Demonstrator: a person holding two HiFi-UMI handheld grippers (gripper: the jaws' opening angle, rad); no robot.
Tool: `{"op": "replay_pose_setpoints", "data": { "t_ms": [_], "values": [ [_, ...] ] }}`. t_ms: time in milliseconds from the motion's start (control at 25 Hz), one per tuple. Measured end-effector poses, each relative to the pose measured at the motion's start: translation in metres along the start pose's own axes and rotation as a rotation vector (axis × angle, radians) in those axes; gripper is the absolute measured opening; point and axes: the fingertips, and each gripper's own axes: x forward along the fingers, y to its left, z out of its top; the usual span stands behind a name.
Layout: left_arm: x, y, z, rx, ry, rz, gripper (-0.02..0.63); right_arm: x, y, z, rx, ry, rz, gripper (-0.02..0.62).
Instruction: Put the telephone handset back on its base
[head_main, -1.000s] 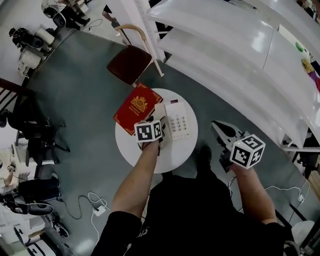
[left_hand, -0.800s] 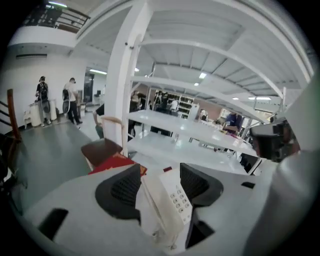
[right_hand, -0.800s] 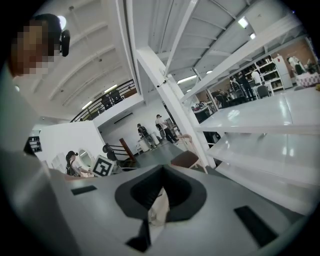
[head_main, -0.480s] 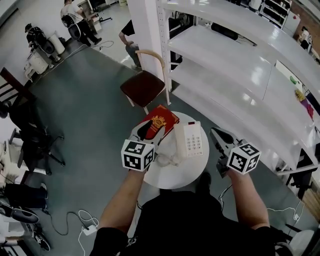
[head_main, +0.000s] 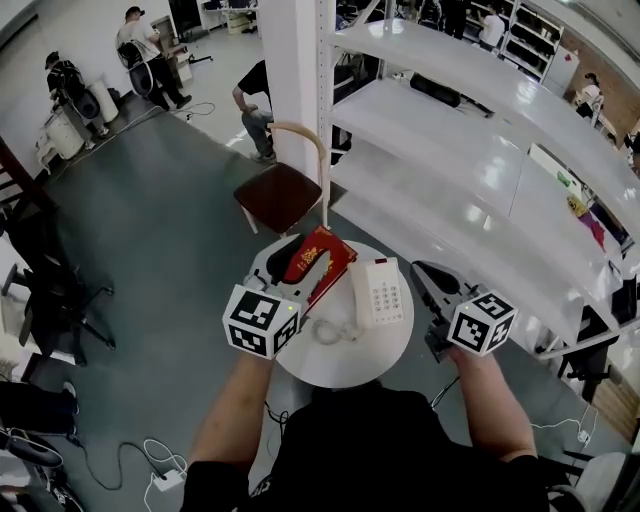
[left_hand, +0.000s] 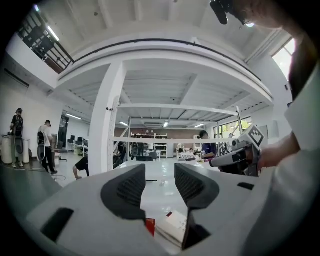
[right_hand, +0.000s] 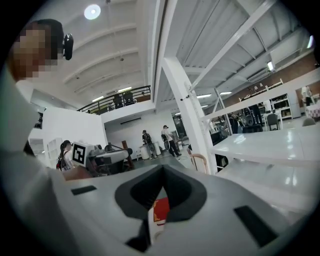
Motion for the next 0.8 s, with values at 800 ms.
{"op": "replay_pose_setpoints", "data": {
  "t_ms": [800],
  "values": [
    [0.027,-0.039,0.034,0.12,0.017,0.051,0.009,-0.038,-0.028,0.066,-0.09,-0.116,0.103,0.005]
  ]
}}
